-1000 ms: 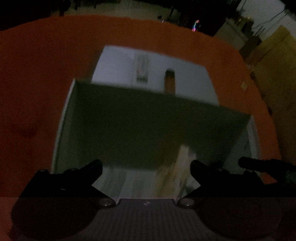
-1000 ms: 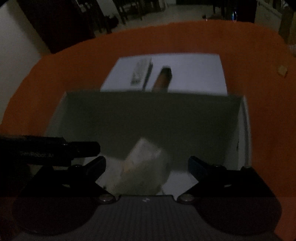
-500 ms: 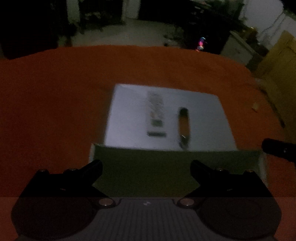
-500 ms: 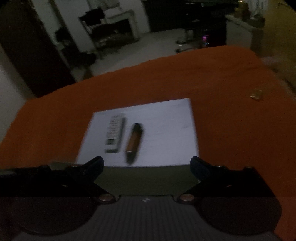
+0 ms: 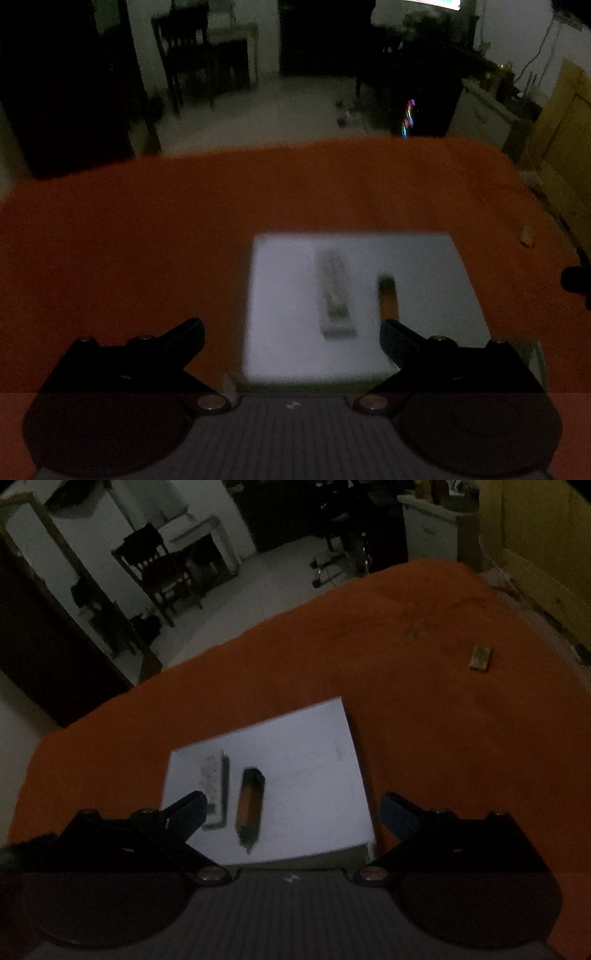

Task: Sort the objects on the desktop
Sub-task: 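Withdraw both open tools from the box and raise them, then move the left tool to the white remote while the right tool approaches the orange-black marker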

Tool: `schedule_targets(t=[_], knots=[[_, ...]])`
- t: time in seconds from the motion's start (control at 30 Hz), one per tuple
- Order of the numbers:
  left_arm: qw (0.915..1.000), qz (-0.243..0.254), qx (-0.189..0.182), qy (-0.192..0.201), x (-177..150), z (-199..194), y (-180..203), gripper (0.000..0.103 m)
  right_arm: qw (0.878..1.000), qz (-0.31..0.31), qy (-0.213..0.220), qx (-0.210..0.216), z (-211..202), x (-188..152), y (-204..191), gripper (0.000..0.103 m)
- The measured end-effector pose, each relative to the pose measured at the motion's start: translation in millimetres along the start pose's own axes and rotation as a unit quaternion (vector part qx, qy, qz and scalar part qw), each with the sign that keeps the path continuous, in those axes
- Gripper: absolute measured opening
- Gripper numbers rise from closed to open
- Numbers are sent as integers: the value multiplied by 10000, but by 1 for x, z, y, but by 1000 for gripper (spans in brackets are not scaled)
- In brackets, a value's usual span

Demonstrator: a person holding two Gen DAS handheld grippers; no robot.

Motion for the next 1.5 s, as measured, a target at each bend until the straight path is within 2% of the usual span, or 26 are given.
schedule_targets(t=[0.07, 0.2, 0.27, 0.33, 0.43, 0.5, 0.57, 0.63, 0.7, 0.8, 0.87, 1.1, 1.37, 1.5], knots=[[9996, 60, 222, 191, 28, -22, -5, 103, 9998, 77, 172, 45, -25, 18, -2, 102], [9982, -264, 298, 443, 84, -71, -20, 103, 9958, 411, 792, 189, -83, 58, -9, 102], [9974, -488, 109, 511, 108, -96, -27, 103, 9926, 589, 1022, 301, -110, 77, -13, 102], [9962, -555, 114, 663, 129, -119, -31, 103, 9894, 723, 1187, 427, -135, 96, -16, 102], [9947, -459, 389, 839, 158, -148, -34, 103, 9865, 777, 1348, 514, -165, 122, -23, 102], [9934, -480, 482, 925, 176, -164, -37, 103, 9853, 796, 1428, 500, -180, 137, -27, 102], [9905, -752, 426, 1066, 194, -181, -46, 103, 9846, 792, 1478, 495, -189, 151, -31, 102], [9839, -1118, 351, 1349, 208, -198, -56, 103, 9856, 742, 1450, 464, -189, 163, -37, 102], [9808, -1295, 210, 1442, 221, -205, -63, 103, 9871, 644, 1402, 424, -181, 171, -47, 102], [9785, -1443, 325, 1436, 223, -193, -68, 103, 9904, 426, 1270, 350, -155, 172, -58, 102], [9801, -1519, 261, 1252, 215, -169, -67, 103, 9922, 281, 1181, 301, -138, 172, -66, 102], [9937, -994, 245, 454, 181, -56, -42, 103, 9959, -229, 867, 127, -78, 174, -94, 102], [9975, -655, 238, -118, 149, 52, -18, 103, 9977, -455, 487, -98, 44, 161, -95, 102], [9969, -609, 69, -492, 124, 105, -7, 102, 9961, -870, 151, -76, 105, 135, -95, 102]])
Point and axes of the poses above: each gripper's, at about its wrist camera, not at the fingertips, and z roughly the way its jaws point, y to its right, x to its top, the point moved 2 cm from there along z, roughly the way its jaws point, and after that the axes turned 3 degrees about -x, right-handed, at the moved point
